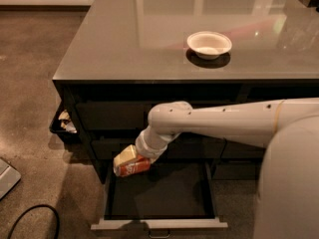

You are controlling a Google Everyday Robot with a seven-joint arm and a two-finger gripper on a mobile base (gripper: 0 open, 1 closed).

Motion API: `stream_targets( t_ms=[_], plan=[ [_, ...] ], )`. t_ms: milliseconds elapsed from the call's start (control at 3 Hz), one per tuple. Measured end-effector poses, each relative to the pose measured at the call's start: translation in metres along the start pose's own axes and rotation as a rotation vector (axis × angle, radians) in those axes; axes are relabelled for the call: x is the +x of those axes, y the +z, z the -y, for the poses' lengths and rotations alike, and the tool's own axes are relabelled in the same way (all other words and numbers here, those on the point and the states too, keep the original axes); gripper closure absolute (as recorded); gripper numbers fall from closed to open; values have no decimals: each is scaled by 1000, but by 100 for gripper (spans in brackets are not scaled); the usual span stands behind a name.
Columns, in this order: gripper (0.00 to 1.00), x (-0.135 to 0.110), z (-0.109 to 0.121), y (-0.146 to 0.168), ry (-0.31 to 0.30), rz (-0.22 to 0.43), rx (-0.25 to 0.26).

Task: Place coke can into bottom drawer

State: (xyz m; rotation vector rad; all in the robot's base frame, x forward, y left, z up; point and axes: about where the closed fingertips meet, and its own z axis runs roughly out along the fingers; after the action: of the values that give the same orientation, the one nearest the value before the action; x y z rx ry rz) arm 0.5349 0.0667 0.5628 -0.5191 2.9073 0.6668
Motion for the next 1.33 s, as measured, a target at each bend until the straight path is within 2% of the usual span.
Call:
stream_targets(
  t_ms=[667,1333],
  plan=[
    [100,47,50,104,167,-136,-6],
    [100,57,107,219,319,-190,-30]
  ],
)
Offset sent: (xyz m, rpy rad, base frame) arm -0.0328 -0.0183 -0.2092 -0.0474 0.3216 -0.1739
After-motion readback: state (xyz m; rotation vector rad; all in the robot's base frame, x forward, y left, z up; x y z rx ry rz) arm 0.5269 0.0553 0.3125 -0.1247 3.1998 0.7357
